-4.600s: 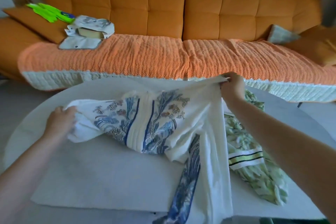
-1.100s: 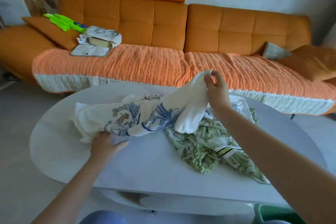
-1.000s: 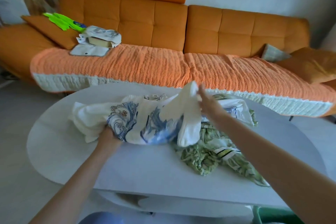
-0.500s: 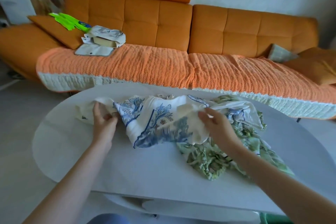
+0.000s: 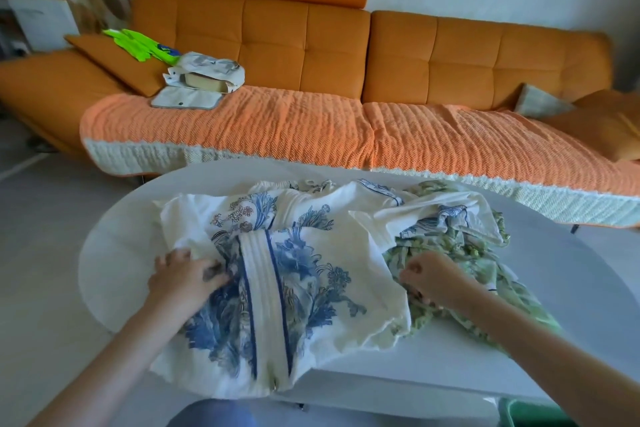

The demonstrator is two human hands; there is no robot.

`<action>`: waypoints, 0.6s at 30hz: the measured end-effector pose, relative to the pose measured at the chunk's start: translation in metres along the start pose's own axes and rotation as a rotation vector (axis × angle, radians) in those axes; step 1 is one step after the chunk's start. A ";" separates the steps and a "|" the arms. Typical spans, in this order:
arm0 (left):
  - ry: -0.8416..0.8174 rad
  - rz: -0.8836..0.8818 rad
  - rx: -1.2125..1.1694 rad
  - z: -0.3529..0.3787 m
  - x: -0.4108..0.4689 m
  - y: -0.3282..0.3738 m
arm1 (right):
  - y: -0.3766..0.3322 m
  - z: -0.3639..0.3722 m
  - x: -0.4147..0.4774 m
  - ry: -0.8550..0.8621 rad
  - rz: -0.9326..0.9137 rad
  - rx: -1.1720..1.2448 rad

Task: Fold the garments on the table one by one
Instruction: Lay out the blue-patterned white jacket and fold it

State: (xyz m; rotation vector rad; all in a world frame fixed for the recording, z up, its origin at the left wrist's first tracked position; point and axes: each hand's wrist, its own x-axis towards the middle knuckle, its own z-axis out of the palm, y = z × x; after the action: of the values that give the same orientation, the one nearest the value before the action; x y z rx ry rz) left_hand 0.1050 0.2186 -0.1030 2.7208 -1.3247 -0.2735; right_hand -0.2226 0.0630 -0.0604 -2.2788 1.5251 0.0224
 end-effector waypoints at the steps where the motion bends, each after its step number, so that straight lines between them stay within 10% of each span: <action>1: 0.078 0.015 -0.022 -0.003 -0.002 0.001 | -0.005 -0.002 0.003 0.114 -0.021 -0.023; 4: 0.344 0.180 -0.163 -0.014 0.005 0.012 | -0.027 -0.005 0.013 0.336 -0.205 -0.035; 9: 0.185 0.341 -0.208 -0.018 0.028 0.033 | -0.082 0.020 0.043 0.069 -0.456 -0.196; 18: -0.207 0.107 0.021 0.006 0.106 0.032 | -0.096 0.052 0.137 -0.254 -0.180 -0.285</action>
State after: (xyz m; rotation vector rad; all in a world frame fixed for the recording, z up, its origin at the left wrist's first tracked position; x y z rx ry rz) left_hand 0.1436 0.1153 -0.1154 2.6875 -1.5262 -0.5476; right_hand -0.0709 -0.0099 -0.1093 -2.5080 1.2477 0.4884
